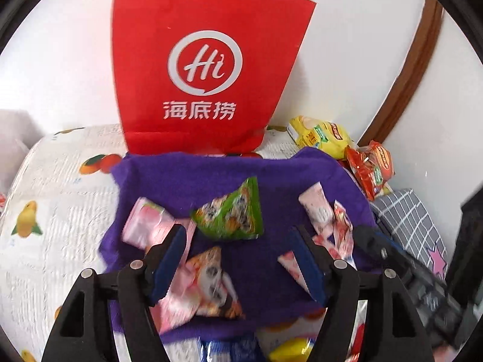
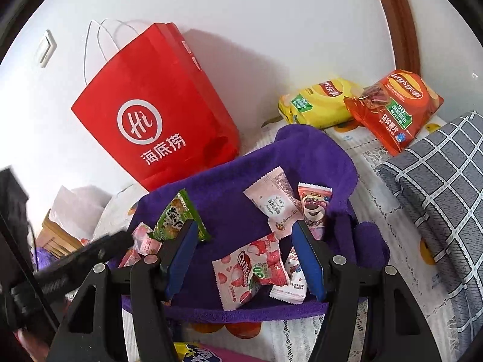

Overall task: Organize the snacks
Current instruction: 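Move the left tool toward the blue packet while the right tool approaches the pink-yellow chip bag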

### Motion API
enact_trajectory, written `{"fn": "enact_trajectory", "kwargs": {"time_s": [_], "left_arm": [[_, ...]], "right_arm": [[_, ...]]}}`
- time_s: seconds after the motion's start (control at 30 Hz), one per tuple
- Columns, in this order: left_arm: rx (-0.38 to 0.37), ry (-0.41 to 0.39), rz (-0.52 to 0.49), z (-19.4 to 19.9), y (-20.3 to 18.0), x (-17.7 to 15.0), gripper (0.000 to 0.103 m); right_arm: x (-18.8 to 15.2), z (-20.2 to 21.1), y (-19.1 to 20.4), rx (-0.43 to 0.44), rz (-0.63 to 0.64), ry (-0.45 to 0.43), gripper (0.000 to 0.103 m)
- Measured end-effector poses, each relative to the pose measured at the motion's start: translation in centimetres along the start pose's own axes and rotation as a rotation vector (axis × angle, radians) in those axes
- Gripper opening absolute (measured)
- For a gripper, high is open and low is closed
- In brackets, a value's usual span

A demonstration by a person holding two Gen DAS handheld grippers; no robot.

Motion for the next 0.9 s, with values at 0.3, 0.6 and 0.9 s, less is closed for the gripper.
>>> {"fn": "enact_trajectory", "kwargs": {"time_s": [0.3,0.6,0.9], "left_arm": [[-0.037,-0.082,0.064,4.0,3.2,-5.1,0.070],[0.001,-0.045,0.007,3.4,2.4,-6.9,0.072],[-0.037,0.027,0.044,2.5,2.1,-8.0,0.071]], "right_arm": [[-0.2,1.7,1.2,-0.031,0.078,-0.086,0.064],[-2.3,3.4,2.8,0.014,0.162,-0.120,0.064],[-8.0,5.0,1.6,0.078,0.127,0.045,0.064]]}}
Point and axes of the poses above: each gripper's, at about its wrist camera, not at the fingertips, and z roughly against the way its jaws point, y to its left, x to its top, the point moved 6 cm from there along -z, roughly the way its jaws point, and after that the axes turned 5 degrees about -x, right-handed, at the moved point
